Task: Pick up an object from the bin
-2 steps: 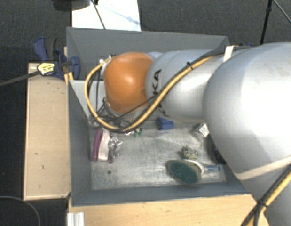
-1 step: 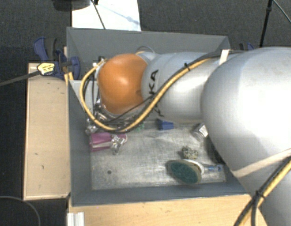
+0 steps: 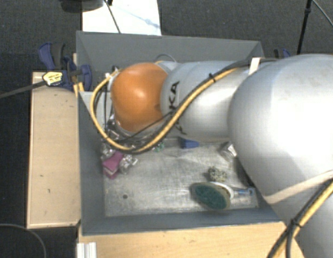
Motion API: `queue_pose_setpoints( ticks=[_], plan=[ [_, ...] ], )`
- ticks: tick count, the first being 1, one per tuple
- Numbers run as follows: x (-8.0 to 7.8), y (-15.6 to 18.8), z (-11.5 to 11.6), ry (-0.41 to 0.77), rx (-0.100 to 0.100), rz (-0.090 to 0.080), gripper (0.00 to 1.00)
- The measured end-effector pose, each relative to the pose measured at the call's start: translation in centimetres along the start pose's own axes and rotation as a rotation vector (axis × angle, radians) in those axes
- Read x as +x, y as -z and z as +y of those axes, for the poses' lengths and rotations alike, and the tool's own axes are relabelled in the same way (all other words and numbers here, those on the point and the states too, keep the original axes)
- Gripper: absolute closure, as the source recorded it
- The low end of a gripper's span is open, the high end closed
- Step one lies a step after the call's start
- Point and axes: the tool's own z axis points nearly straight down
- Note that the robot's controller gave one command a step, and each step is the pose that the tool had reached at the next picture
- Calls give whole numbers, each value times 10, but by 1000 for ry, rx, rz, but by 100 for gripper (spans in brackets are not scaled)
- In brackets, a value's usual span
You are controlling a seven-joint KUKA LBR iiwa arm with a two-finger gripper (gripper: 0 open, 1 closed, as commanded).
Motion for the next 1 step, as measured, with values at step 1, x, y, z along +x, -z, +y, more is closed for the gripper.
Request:
queue_pose_setpoints(
  ticks=[1],
  plan=[
    [16,150,11,39,2,-4,100]
  ],
)
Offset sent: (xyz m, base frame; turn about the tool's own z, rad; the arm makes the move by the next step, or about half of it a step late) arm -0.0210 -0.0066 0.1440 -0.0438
